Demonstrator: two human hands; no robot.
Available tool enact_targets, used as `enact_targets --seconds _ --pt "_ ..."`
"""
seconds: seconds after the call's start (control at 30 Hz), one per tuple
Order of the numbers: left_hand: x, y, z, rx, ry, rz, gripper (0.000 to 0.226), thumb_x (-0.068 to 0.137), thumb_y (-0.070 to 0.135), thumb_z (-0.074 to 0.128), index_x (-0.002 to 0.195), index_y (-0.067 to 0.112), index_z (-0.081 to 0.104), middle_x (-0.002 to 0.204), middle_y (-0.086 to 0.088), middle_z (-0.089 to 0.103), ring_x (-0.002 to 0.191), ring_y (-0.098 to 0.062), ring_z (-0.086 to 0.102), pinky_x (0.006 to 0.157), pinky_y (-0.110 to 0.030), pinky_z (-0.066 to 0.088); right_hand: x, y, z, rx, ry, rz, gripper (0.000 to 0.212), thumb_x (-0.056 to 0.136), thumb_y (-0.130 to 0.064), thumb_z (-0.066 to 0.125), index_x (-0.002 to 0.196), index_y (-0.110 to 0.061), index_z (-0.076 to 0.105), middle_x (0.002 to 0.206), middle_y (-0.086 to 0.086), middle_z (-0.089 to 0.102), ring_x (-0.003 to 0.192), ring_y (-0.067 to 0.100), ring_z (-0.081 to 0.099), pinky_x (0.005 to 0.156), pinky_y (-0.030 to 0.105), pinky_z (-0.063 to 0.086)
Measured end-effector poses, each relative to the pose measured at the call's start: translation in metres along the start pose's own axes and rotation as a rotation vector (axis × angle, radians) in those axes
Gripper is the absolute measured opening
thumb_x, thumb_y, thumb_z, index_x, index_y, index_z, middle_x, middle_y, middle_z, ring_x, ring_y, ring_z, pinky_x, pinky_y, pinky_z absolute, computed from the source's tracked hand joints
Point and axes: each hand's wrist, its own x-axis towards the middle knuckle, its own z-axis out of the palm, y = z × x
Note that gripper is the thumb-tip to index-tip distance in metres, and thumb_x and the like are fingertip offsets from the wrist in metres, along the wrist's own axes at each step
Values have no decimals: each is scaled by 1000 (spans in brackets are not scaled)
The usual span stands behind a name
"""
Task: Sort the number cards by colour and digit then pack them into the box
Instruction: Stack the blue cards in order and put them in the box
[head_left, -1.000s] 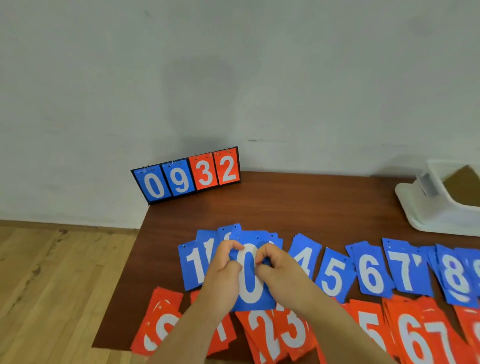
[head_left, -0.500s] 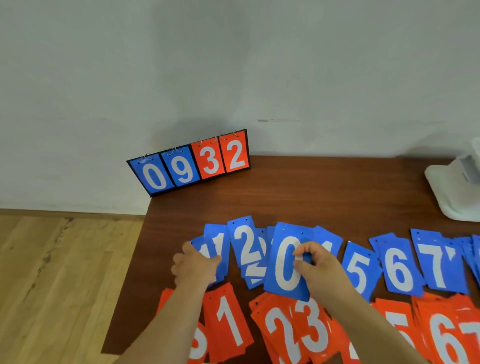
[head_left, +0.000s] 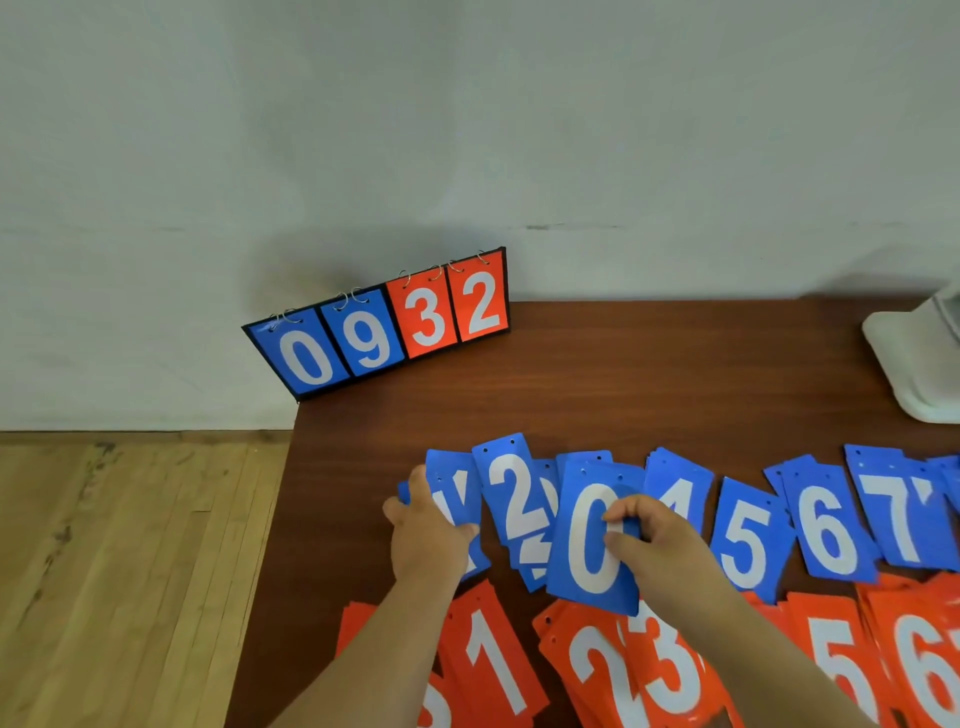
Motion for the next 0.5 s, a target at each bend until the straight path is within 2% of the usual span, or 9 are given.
enact_targets --seconds 0.07,0.13,0.2,0.3,0.4,0.5 --pt "-1 -4 -1 -22 5 42 102 79 30 84 153 41 14 132 -7 38 78 -12 55 55 -23 45 0 -2 3 -7 2 2 12 96 -13 63 94 -25 63 103 -8 68 90 10 68 61 25 58" --pt "-1 -10 -4 -105 7 42 93 84 25 81 153 39 21 131 -4 46 88 -13 57 59 -22 47 -1 -5 5 -11 7 -1 11 97 -14 63 94 -24 63 104 -8 68 90 10 68 60 24 58" --pt "-2 -19 -12 -271 19 11 72 90 17 74 149 35 37 133 -1 53 98 -13 57 63 -19 48 -2 -7 6 -24 17 -5 11 97 -15 62 95 -25 63 103 -9 68 89 10 68 61 25 59" --pt "-7 -32 -31 -448 83 -28 45 97 12 62 136 30 53 130 4 55 87 -5 52 60 -16 41 -6 -12 9 -60 37 -1 14 98 -16 60 94 -29 62 99 -10 67 87 13 68 68 38 63" --pt "-20 -36 -54 -506 68 1 35 100 11 57 130 31 55 120 11 52 80 0 52 54 -14 42 -10 -17 15 -35 18 13 18 98 -12 59 94 -29 64 99 -8 66 87 20 68 74 50 61" --pt "-41 -29 -71 -593 -1 113 33 100 8 56 123 31 57 108 17 57 83 0 64 52 -11 48 -14 -27 26 68 -64 22 24 97 -6 56 92 -27 67 104 -3 67 92 19 68 77 46 61"
